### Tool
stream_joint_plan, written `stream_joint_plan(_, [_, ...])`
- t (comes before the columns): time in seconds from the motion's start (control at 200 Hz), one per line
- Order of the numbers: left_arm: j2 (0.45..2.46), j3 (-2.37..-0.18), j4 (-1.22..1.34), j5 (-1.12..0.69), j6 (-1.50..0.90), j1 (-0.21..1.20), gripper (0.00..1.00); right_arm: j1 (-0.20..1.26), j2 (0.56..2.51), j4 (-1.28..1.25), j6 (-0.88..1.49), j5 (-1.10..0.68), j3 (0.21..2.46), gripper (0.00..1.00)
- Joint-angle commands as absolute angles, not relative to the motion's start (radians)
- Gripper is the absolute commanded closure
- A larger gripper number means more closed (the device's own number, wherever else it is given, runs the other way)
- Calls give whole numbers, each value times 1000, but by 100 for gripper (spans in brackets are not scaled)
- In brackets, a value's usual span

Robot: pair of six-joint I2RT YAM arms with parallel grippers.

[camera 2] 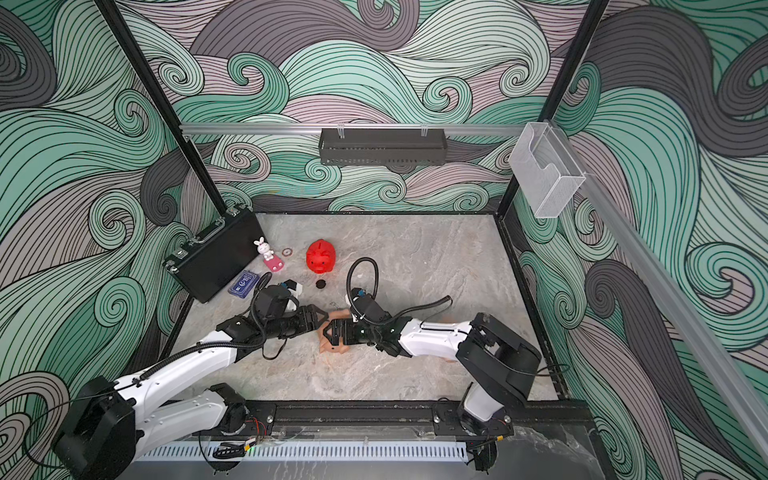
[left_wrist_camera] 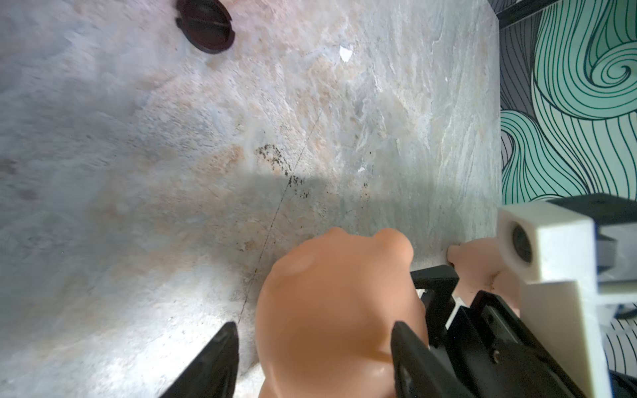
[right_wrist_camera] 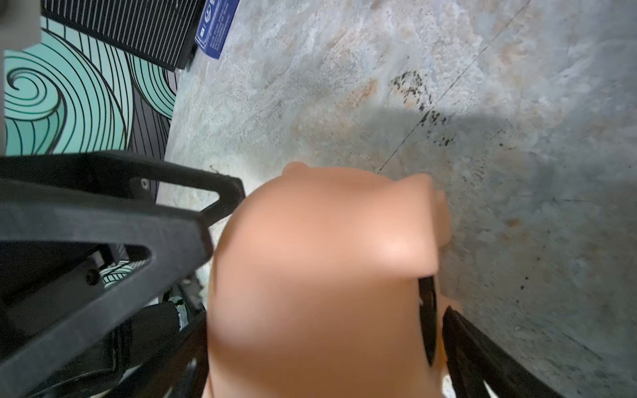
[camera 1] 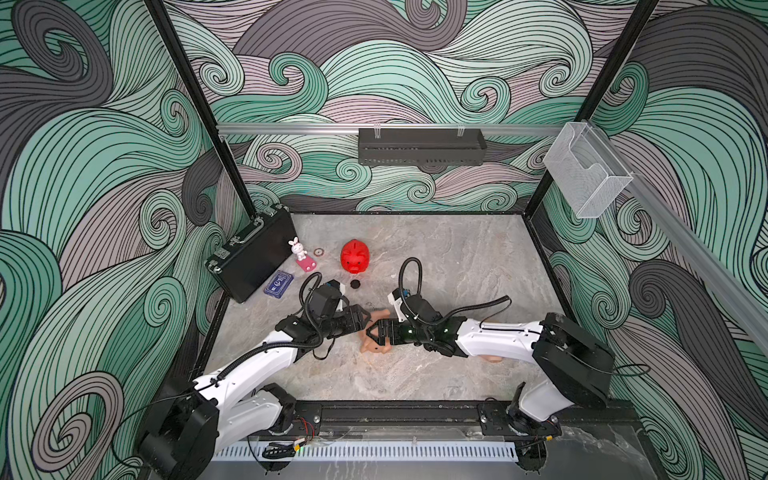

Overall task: Open piggy banks
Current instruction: Adjust the piggy bank at the center of the board.

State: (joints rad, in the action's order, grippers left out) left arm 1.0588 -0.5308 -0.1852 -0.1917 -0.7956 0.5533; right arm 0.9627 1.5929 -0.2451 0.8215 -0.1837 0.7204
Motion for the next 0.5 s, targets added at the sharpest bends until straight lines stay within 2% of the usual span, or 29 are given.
stream_joint_plan(0.0, [1007, -576, -284, -104, -805, 560, 28, 945, 1632, -229, 904, -130, 674, 1])
stream_joint_plan(0.245, [942, -523, -296, -146, -817, 560, 16, 899, 1650, -314, 989, -162, 624, 1])
stream_joint_plan(0.49, [946, -422, -84, -294, -883, 560, 3, 871, 1685, -394, 1055, -208, 598, 2])
